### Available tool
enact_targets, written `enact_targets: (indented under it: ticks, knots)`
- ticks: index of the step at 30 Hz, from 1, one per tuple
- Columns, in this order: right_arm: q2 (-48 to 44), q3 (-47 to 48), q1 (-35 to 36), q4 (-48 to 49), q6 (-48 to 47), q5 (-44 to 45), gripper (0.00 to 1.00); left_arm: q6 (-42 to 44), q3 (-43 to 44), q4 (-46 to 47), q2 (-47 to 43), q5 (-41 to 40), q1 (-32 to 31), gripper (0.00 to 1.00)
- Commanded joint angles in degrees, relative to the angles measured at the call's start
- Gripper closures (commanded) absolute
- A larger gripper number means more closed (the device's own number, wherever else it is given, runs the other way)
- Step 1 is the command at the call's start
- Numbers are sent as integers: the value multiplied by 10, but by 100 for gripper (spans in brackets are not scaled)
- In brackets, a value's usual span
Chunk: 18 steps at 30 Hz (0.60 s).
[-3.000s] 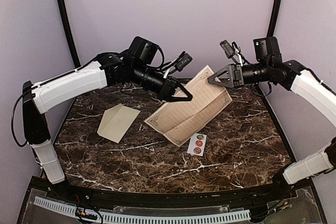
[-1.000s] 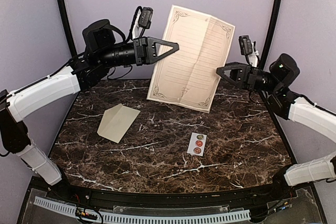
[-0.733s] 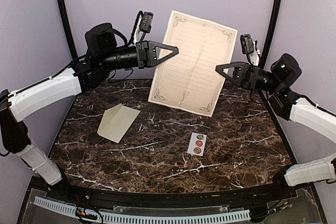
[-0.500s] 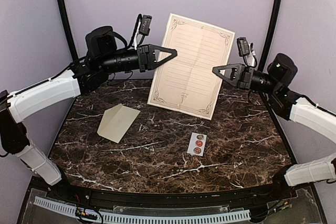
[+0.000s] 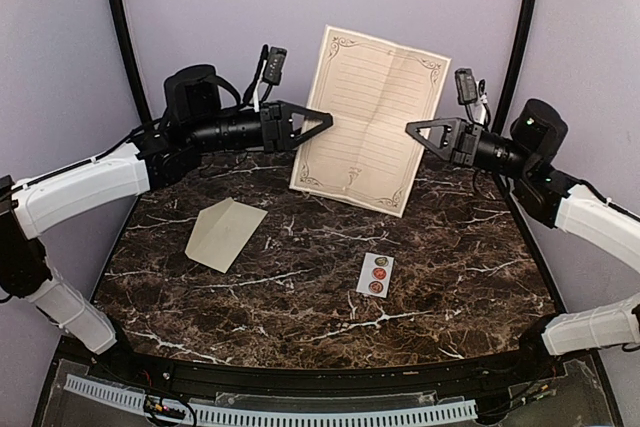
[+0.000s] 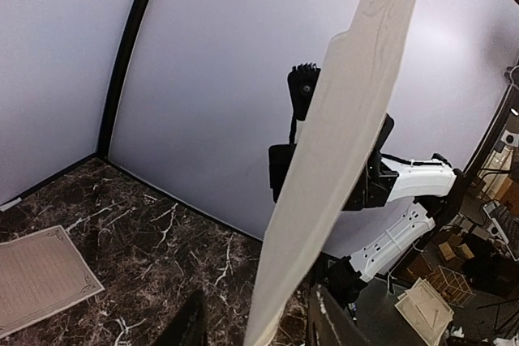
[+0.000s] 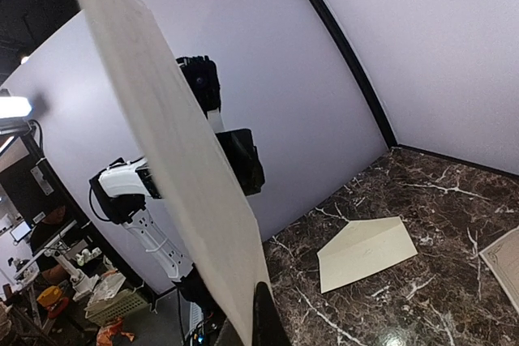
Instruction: Place the letter into the envelope and seal it
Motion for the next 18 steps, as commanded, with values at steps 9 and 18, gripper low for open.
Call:
enact_targets:
  ticks: [9, 18]
  knots:
    - [-10, 4, 0, 85, 31, -13, 100, -28, -63, 10, -38, 49, 2, 62]
    - [-35, -7, -1, 35, -2, -24, 93, 9, -48, -48, -42, 7, 2, 100]
